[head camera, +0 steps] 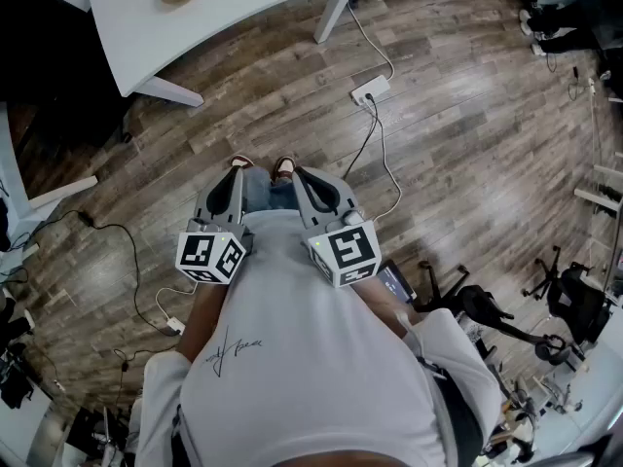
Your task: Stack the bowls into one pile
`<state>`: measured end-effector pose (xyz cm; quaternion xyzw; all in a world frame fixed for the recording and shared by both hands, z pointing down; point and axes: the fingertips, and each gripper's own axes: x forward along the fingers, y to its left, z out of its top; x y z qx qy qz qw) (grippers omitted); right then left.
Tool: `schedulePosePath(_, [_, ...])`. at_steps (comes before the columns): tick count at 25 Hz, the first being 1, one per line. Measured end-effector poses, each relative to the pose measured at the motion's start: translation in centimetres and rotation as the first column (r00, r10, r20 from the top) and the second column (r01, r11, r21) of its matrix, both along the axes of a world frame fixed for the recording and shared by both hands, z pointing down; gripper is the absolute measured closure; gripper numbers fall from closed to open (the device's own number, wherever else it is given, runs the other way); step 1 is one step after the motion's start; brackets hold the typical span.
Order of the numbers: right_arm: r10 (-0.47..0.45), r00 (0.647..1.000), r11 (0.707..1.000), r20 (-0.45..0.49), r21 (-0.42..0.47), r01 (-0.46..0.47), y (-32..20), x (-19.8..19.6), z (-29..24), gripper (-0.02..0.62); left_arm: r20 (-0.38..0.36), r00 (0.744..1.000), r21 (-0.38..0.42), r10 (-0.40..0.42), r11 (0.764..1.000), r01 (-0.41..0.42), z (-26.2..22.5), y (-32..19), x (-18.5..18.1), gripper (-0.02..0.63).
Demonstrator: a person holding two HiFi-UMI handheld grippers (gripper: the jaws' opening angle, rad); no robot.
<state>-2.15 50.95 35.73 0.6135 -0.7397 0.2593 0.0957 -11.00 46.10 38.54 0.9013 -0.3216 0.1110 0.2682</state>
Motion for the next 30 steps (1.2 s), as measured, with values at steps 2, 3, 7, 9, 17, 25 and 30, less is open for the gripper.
schedulePosePath(2, [-0.019, 1.000, 1.000, -0.007, 0.021, 0.019, -0.3, 0.0, -0.1, 0.586, 0.002, 1.000, 0.014, 0.007, 1.000, -0.007, 0.0, -0.3, 0.6, 0.598])
schedulePosePath(3, [-0.026, 1.000, 0.999, -0.008, 0.030, 0.026, -0.5, 0.0, -0.2, 0.586, 0.006, 1.000, 0.022, 0.012, 1.000, -0.013, -0.1, -0.4, 0.8, 0.598])
schedulePosePath(7, [-0.048, 0.999, 0.999, 0.006, 0.026, 0.048, -1.2, 0.0, 0.1, 0.586, 0.064, 0.997, 0.058, 0.034, 0.998, -0.038, -0.2, -0.5, 1.4, 0.598])
schedulePosePath(9, [-0.062, 0.998, 0.998, 0.019, 0.008, 0.062, -1.5, -0.2, 0.4, 0.586, 0.096, 0.994, 0.056, 0.043, 0.997, -0.048, 0.0, -0.3, 1.5, 0.598])
schedulePosePath(17, [-0.026, 0.987, 0.999, 0.156, -0.035, 0.032, -3.0, 0.1, 1.5, 0.586, 0.097, 0.995, 0.018, -0.015, 1.000, 0.013, 0.6, -2.0, 0.0, 0.598])
schedulePosePath(25, [0.099, 0.971, 0.995, 0.216, -0.031, -0.094, -5.5, 2.7, 1.7, 0.586, 0.081, 0.997, -0.012, 0.017, 1.000, -0.016, 1.5, -4.9, 0.6, 0.598])
schedulePosePath(30, [0.129, 0.963, 0.991, 0.237, -0.067, -0.116, -8.8, 3.1, 2.4, 0.586, 0.074, 0.997, 0.010, 0.000, 1.000, 0.000, 0.9, -8.5, 0.3, 0.598])
